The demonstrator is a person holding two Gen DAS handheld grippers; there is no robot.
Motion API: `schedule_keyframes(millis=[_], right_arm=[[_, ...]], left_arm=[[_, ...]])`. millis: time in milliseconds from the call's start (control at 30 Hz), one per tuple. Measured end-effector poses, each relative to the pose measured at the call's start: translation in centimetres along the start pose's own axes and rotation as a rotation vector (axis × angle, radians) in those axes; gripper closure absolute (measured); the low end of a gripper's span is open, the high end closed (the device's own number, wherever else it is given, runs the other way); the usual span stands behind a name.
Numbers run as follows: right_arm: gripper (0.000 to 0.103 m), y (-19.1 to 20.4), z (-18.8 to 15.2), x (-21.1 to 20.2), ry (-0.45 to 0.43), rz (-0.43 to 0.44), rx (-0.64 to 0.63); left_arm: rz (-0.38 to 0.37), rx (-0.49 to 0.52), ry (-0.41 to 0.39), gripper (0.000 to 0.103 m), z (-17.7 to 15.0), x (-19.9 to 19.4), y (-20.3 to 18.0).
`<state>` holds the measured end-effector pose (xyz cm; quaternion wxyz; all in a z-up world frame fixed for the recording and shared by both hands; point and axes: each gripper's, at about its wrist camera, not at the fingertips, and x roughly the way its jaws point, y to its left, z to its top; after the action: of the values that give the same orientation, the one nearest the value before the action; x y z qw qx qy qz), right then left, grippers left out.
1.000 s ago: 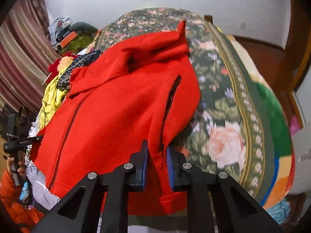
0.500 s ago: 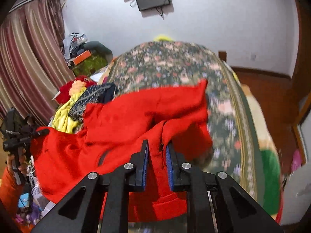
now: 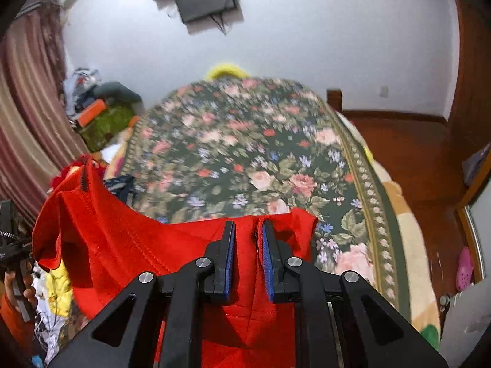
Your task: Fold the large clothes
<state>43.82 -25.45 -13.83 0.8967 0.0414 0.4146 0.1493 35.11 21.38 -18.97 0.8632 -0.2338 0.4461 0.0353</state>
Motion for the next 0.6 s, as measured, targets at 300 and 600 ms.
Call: schedule_keyframes(millis=[300, 600], right_arm=[[0.089, -7.9, 1.7, 4.1, 0.008, -0.214, 0.142], [0.089, -7.4, 0.6, -1.0, 0.0, -0.165, 0.05]], left_arm=[[0.083, -0.035, 0.148, 0.096, 0.3, 8.0, 2.9], [0.089, 0.018, 0.031, 0.035, 3.8, 1.2, 0.3]])
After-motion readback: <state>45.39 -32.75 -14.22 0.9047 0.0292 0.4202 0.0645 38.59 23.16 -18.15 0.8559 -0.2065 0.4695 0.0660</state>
